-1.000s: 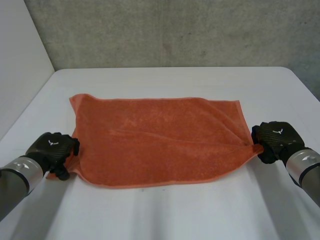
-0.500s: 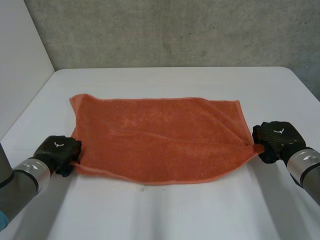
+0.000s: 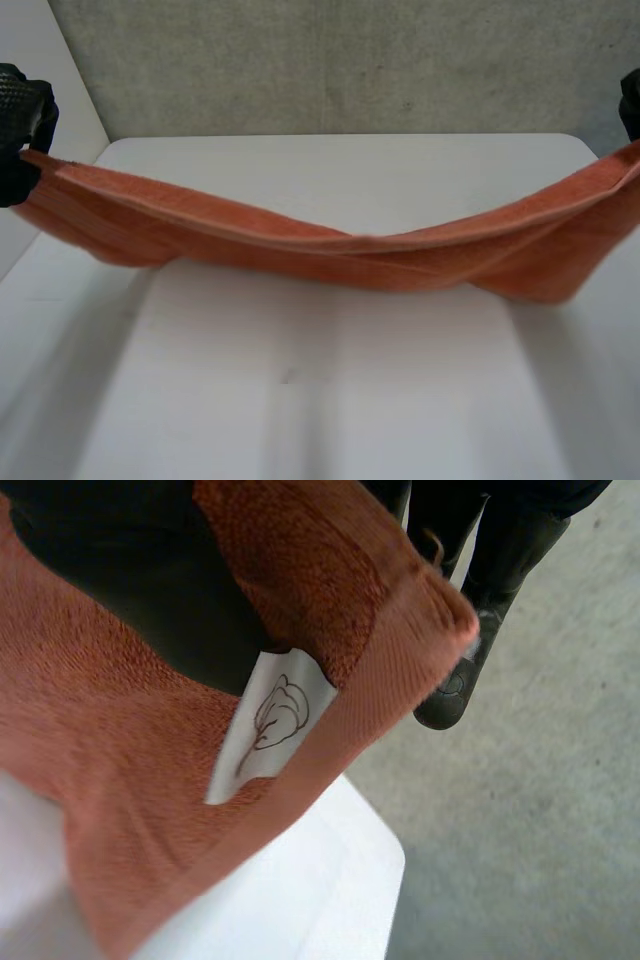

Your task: Fold the laundry

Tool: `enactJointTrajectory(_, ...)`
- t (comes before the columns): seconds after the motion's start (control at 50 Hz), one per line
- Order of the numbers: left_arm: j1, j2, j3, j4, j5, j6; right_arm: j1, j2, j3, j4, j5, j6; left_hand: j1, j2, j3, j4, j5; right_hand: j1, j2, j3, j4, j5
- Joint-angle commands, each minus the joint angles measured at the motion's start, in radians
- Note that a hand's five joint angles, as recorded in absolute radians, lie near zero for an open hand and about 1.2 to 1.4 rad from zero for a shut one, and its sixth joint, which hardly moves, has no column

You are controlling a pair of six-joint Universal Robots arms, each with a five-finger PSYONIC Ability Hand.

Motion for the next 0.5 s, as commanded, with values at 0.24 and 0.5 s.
enactJointTrajectory(0.24,-0.106,-0.661,0.263,-0.043,-0.056,0.088,0.127,0.466,-0.052,-0.05,0.191,-0.092,0.269,0.199,0.205,0.202,0.248,0.419,0.215,0.207,0.204,0.23)
enactJointTrajectory(0.5,-0.179,-0.615,0.672,0.408,-0.179,0.013,0.145,0.453,-0.454,-0.596,0.287,0.141,0.269,0.199,0.205,0.202,0.248,0.419,0.215,0.207,0.204,0.23)
